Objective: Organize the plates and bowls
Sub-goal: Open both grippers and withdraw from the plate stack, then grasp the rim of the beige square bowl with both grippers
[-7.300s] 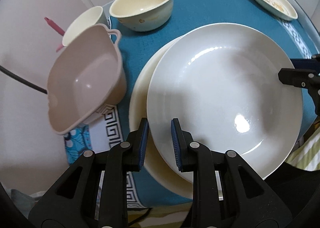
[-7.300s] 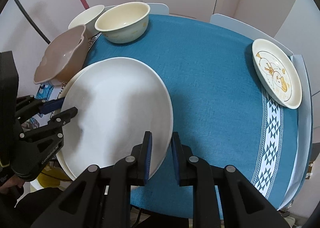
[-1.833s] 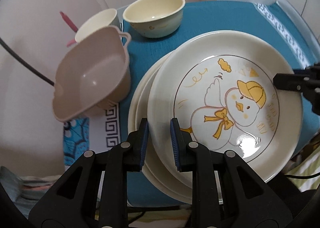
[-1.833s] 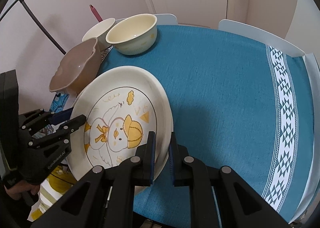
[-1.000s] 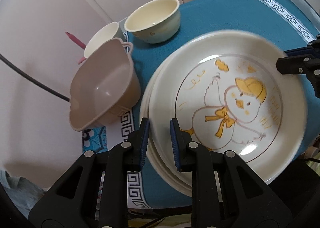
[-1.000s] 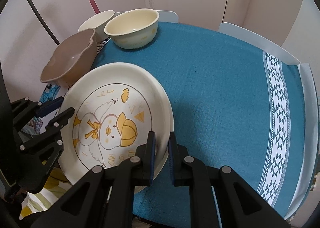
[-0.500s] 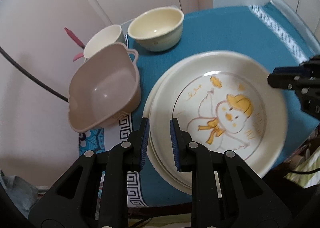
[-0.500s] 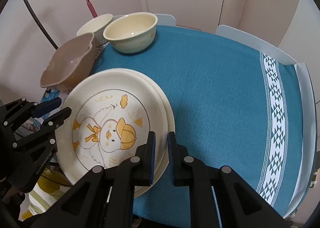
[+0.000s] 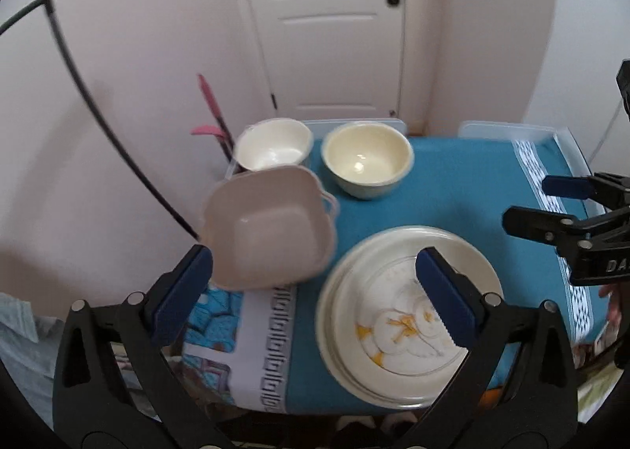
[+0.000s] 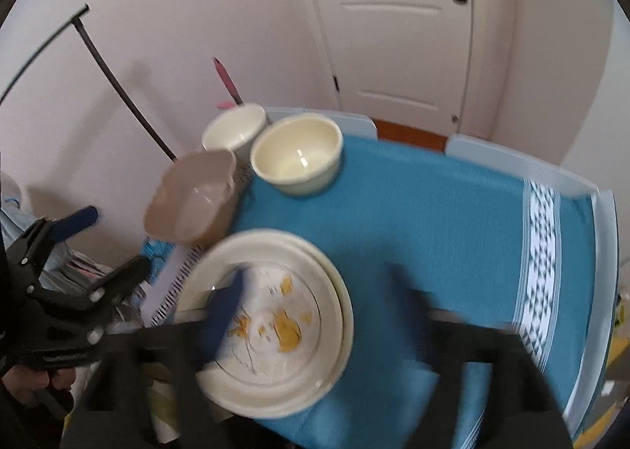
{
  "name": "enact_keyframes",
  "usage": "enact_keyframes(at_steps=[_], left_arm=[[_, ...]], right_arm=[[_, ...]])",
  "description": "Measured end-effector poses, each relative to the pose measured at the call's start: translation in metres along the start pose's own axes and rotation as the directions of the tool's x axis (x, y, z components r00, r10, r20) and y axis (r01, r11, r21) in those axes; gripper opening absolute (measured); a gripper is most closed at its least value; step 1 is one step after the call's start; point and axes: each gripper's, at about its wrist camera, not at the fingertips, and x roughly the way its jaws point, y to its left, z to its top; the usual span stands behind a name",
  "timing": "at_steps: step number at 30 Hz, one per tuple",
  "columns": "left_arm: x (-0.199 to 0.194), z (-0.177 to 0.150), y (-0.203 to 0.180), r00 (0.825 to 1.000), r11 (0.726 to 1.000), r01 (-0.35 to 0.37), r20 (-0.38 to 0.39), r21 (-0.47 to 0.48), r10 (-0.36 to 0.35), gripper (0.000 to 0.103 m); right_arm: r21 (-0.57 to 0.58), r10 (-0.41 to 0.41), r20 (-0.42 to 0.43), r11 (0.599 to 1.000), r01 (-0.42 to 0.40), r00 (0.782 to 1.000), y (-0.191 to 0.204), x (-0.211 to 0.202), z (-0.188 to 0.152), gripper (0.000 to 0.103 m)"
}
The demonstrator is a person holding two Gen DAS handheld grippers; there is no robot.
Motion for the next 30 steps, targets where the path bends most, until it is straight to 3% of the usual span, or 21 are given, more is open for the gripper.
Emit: enact_keyframes(at_steps=[4,7,13,15,17,21,30], left_arm=[[0.011,0.006,0.041,1.000,0.998,-0.021,-0.025,-0.061,0.019,0.103],[0.027,0.007,0.076,0.999,0.991,-0.014,-0.051,-0.134,0.007,0.103],[0.068,-0.006,0.133,0.988,0.962,0.072,-0.113,-0.264,-0.105,0.101],[0.085,-0.012,0.140,0.978,0.951,0.113,-0.134,-0.287,-0.157,0.092],[0.101,-0.019,0.145,0.964,0.941,0.155,-0.164,-0.302,-0.211,0.075],[0.129,-0.029,0.153,0.938,0.925,0.203,-0.209,-0.321,-0.278,0.058],[0.167,-0.018,0.156,0.908,0.912,0.272,-0.233,-0.306,-0.349,0.040]], right_arm=[[-0.042,0.021,0.036,0.999,-0.019,0.999,0.016,0.003,0.021,0.093],[-0.111,0.016,0.012,0.994,-0.015,1.000,0.039,0.014,0.034,0.093],[-0.089,0.029,-0.050,0.995,-0.033,0.998,0.079,0.060,0.057,0.093],[-0.056,0.052,-0.090,0.997,-0.057,0.995,0.086,0.084,0.062,0.093],[-0.005,0.052,-0.148,0.999,-0.054,0.988,0.089,0.109,0.063,0.093],[0.022,0.042,-0.190,0.999,-0.039,0.981,0.097,0.137,0.059,0.093],[0.016,0.034,-0.234,0.999,-0.031,0.972,0.112,0.172,0.050,0.054]])
